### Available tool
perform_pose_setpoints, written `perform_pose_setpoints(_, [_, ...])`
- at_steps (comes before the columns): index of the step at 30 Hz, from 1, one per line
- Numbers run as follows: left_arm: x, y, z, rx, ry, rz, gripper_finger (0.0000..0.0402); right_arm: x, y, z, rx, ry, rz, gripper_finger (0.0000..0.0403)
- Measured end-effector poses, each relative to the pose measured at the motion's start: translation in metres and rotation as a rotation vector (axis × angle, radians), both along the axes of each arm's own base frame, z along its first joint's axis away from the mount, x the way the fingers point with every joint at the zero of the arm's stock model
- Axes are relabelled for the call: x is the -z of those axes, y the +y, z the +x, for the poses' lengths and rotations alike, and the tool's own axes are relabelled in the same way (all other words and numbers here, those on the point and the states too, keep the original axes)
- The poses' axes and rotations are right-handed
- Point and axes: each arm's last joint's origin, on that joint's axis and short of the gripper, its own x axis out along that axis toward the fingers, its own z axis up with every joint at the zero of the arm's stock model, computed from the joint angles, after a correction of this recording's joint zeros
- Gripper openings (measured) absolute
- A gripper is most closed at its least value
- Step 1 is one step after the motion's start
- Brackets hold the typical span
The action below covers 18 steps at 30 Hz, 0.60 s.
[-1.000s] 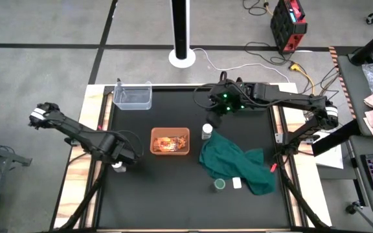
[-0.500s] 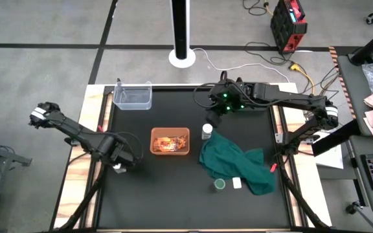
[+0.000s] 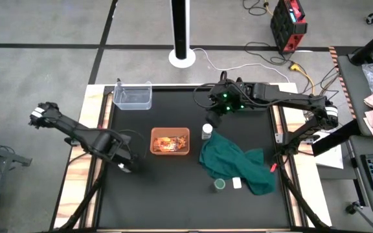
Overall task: Sort spices by type
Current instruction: Put the left white seasoning bottle into the transparent bin
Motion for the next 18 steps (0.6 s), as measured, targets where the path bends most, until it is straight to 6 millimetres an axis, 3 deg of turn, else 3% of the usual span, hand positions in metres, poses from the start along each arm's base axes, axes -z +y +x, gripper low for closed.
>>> perform_pose_setpoints(4, [-0.030,0.006,0.006,0.030,-0.099,0.051,0.0190,0.000,0.000,0.000,0.001,-0.003,-0.001,0.0013])
perform_pose_setpoints(9, [-0.060,0.034,0.014,0.031,-0.133,0.223,0.0190,0.000,-0.002,0.000,0.005,-0.007,-0.002,0.0013])
perform_pose_setpoints(13, [-0.073,0.070,0.021,0.082,-0.142,0.313,0.0190,0.000,-0.003,0.000,0.009,-0.007,-0.002,0.0013])
perform_pose_setpoints(18, [-0.077,0.134,0.017,0.115,-0.075,0.400,0.0190,0.000,-0.003,0.000,0.010,-0.007,-0.001,0.0013])
